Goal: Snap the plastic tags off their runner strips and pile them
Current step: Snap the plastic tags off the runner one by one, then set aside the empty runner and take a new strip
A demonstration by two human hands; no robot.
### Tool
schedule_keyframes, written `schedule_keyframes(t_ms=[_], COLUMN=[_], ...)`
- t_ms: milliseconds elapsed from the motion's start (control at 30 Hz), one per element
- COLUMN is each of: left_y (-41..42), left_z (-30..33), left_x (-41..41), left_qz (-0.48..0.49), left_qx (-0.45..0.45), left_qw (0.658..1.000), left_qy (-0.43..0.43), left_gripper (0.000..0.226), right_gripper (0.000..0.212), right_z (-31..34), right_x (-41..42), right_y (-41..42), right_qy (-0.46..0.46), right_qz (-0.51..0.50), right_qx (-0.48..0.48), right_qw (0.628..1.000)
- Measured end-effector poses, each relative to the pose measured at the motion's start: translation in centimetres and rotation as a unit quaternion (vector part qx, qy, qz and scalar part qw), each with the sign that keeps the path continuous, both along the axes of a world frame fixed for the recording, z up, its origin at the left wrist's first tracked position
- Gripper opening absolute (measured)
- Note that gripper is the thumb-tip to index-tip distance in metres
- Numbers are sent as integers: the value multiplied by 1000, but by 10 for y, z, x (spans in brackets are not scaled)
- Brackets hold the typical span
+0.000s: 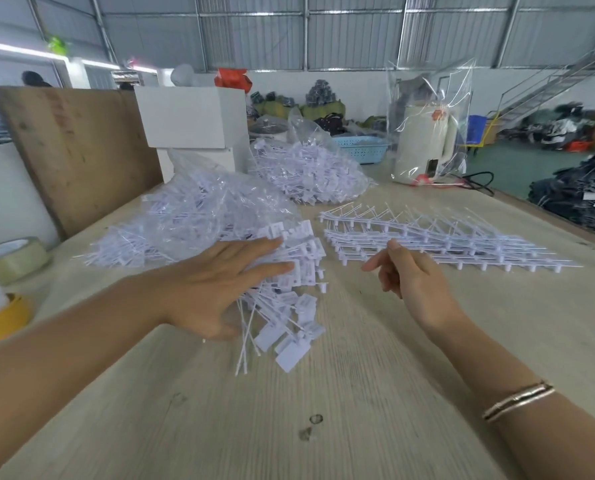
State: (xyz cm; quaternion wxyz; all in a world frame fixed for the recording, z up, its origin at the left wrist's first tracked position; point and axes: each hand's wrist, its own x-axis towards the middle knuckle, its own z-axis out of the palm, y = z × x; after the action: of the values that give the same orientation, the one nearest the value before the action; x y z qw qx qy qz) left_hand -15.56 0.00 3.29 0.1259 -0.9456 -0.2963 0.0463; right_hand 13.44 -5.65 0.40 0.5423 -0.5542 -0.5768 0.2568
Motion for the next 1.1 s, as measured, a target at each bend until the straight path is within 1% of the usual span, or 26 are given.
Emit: schedule_keyframes(t_ms=[33, 100, 267, 367, 433, 467, 500, 567, 600, 633, 700, 767, 833, 867, 900, 933, 967, 1000, 1033, 1067, 1100], left_y=[-2, -4, 4, 11, 19, 23, 27, 32, 34, 36, 37, 34, 25, 18, 11, 3, -5, -13, -19, -25, -30], left_z=[-4, -12, -17, -23, -29, -33, -35, -37, -37, -37, -35, -32, -29, -29, -28, -28, -27, -25, -24, -23, -25], left_x=[5, 19, 56, 72, 77, 79, 79, 79, 79, 79, 78, 77, 78, 79, 82, 86, 90, 96, 101, 107, 113], left_qz=[-13, -18, 25, 42, 69, 80, 87, 95, 97, 99, 103, 101, 87, 79, 70, 63, 54, 43, 30, 17, 3], left_qx=[14, 12, -87, -85, -57, -32, -12, 1, 2, 3, 3, -11, -22, -21, -13, 3, 23, 43, 59, 66, 65], left_qw=[1000, 999, 988, 984, 984, 985, 985, 985, 985, 985, 986, 987, 988, 988, 988, 987, 985, 982, 978, 974, 973], left_qy=[-4, -31, -121, -149, -155, -151, -146, -147, -146, -141, -128, -121, -127, -132, -137, -145, -160, -179, -200, -215, -222], left_gripper=[99, 92, 99, 94, 86, 82, 79, 77, 78, 80, 86, 92, 93, 92, 90, 86, 80, 72, 65, 58, 53], right_gripper=[53, 53, 52, 43, 26, 17, 15, 40, 46, 48, 45, 41, 35, 30, 25, 21, 23, 26, 31, 34, 33], right_z=[0, -1, -4, -6, -7, -8, -10, -19, -23, -27, -32, -32, -29, -26, -22, -18, -13, -9, -8, -8, -8], right_x=[-1, -3, -1, -6, -14, -17, -20, -24, -25, -27, -29, -29, -28, -28, -28, -27, -26, -22, -18, -12, -5], right_y=[0, 0, 0, 0, -1, -1, -1, -1, 0, 1, 3, 4, 4, 4, 3, 2, 1, 1, 3, 7, 12], right_qy=[-5, -13, -15, -28, -86, -132, -190, -320, -374, -413, -440, -431, -419, -394, -341, -264, -177, -101, -48, -35, -56], right_qz=[1, 3, -3, -2, 20, 44, 73, 127, 140, 147, 148, 148, 152, 149, 140, 119, 87, 51, 15, -16, -39], right_qx=[-2, -7, -9, -10, 17, 32, 32, 6, -6, -4, 8, 5, 9, 21, 37, 53, 63, 61, 52, 37, 14], right_qw=[1000, 1000, 1000, 1000, 996, 990, 979, 939, 917, 899, 886, 890, 895, 906, 929, 956, 978, 992, 997, 999, 998])
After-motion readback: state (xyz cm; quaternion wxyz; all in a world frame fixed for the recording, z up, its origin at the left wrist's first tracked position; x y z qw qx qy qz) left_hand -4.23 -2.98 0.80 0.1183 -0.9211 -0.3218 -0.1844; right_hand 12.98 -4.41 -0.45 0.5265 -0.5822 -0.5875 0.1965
